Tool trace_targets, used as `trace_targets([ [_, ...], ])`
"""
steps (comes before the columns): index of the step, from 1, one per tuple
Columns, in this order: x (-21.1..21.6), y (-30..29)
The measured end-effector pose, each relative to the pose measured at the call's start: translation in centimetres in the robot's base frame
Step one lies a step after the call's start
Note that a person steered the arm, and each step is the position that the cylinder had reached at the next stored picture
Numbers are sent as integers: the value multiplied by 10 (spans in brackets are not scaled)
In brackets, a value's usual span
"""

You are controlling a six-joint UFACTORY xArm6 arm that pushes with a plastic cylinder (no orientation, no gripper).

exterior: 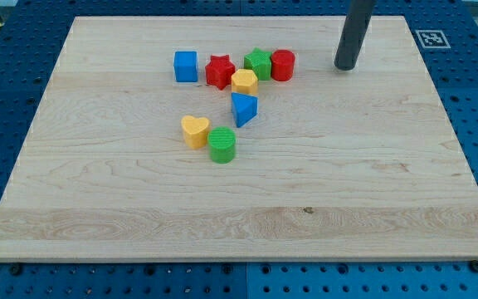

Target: Move your arm to the bottom of the red circle

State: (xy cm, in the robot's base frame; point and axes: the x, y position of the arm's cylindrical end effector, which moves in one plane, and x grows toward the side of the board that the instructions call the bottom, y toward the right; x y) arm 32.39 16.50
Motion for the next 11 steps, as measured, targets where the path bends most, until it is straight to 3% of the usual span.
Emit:
trace_targets([
  [4,22,-4],
  [7,24,-74],
  [11,85,-111],
])
